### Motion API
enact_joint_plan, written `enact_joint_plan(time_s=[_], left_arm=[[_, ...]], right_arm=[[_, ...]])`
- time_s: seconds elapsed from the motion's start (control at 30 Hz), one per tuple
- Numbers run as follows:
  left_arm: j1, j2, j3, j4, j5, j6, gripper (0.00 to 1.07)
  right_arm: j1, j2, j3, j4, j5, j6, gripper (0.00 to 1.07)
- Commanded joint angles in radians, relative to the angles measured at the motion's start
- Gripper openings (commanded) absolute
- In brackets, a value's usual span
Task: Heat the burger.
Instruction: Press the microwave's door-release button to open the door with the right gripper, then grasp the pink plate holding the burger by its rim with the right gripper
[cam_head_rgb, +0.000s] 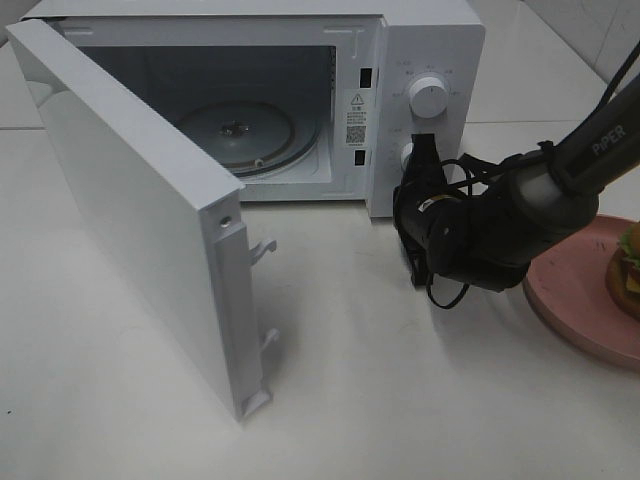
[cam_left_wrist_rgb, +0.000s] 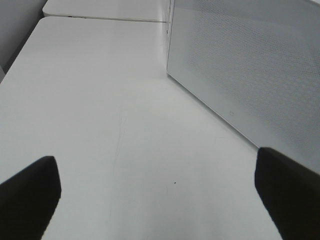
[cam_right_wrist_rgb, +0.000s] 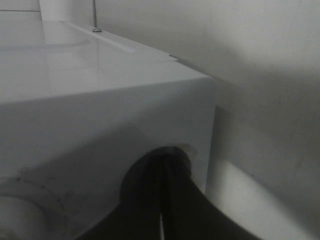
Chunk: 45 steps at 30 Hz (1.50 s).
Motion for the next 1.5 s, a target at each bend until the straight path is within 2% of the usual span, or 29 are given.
enact_joint_plan(time_s=[0.03,0.4,0.63,1.1,1.37,1.5], left_arm=[[0.006,-0.025,0.003,-0.006,-0.008,-0.003,0.98],[0.006,-0.025,0.003,-0.006,-0.008,-0.003,0.98],[0.006,-0.025,0.003,-0.006,-0.008,-0.003,0.98],[0.006,-0.025,0.003,-0.006,-0.008,-0.003,0.98],[0.006,-0.025,0.003,-0.006,-0.008,-0.003,0.98],[0.006,-0.025,0.003,-0.006,-0.008,-0.003,0.98]], right_arm=[[-0.033,-0.032,-0.050,-0.098,-0.176,-0.003,0.00],[-0.009,-0.056,0.034,-0.125,0.012,0.096,0.00],[-0.009,-0.073,0.070,-0.124,0.026,0.093,0.00],[-0.009,-0.211,0.206,-0.136,0.121,0.041,0.00],[-0.009,-0.335,0.254,-0.171,0.324,-0.117,0.02],[-0.012,-0.405,0.254,-0.173,0.467,-0.307,0.03]])
